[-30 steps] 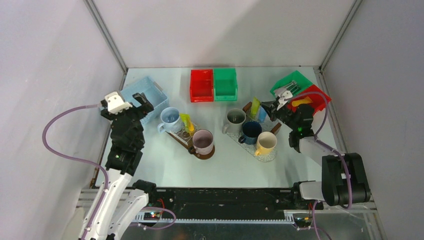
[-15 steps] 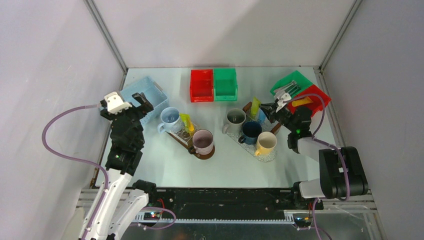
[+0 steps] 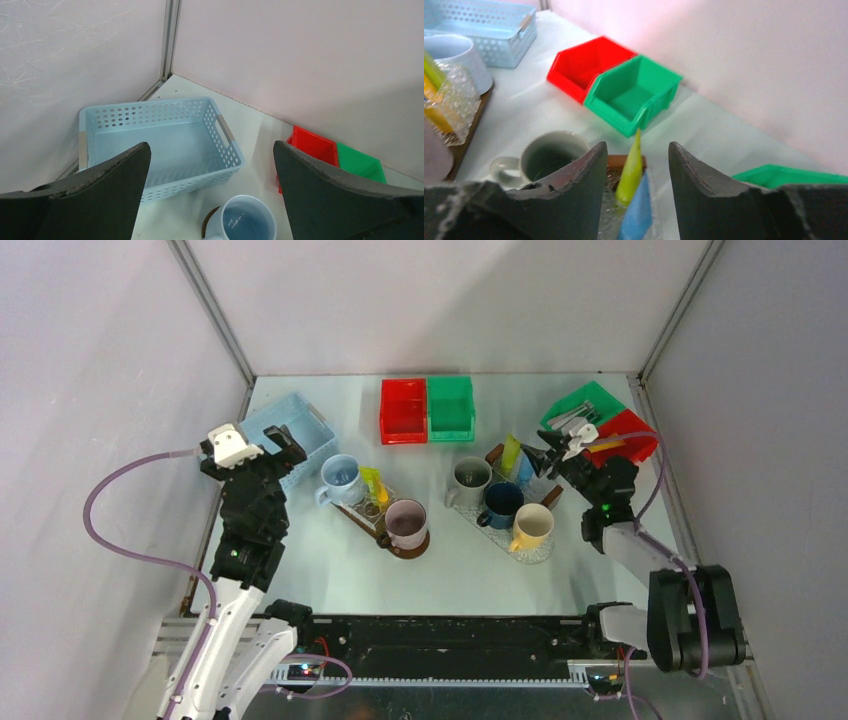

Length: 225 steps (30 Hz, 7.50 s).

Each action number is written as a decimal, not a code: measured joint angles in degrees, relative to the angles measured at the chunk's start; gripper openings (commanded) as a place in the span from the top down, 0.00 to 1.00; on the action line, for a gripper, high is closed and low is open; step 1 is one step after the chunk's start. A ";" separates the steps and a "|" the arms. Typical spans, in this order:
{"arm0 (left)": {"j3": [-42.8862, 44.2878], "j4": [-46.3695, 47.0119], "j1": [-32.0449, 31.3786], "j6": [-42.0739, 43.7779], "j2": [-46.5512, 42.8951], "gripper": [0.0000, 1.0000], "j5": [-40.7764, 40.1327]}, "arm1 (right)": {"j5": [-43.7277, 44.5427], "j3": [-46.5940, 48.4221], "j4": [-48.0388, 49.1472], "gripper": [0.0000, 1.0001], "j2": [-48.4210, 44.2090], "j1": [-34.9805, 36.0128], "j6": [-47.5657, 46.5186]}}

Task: Prepare toiletry sets of a toothbrush and toothpaste on the tray
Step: Place the toothpaste in the toothpaste holder, then pick up the toothpaste from the storage box.

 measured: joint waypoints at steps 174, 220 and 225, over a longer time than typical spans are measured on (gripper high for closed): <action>13.49 22.82 -24.17 -37.86 24.79 0.30 45.53 | 19.04 19.21 -11.72 1.00 -7.93 36.13 35.98; 21.57 -1.90 -26.32 -11.32 27.04 0.92 58.45 | 12.35 25.57 -36.09 0.26 -20.98 25.42 29.27; 22.82 -5.20 -26.47 -8.20 29.20 0.92 64.28 | 9.86 30.21 -38.14 0.25 -18.08 25.33 29.31</action>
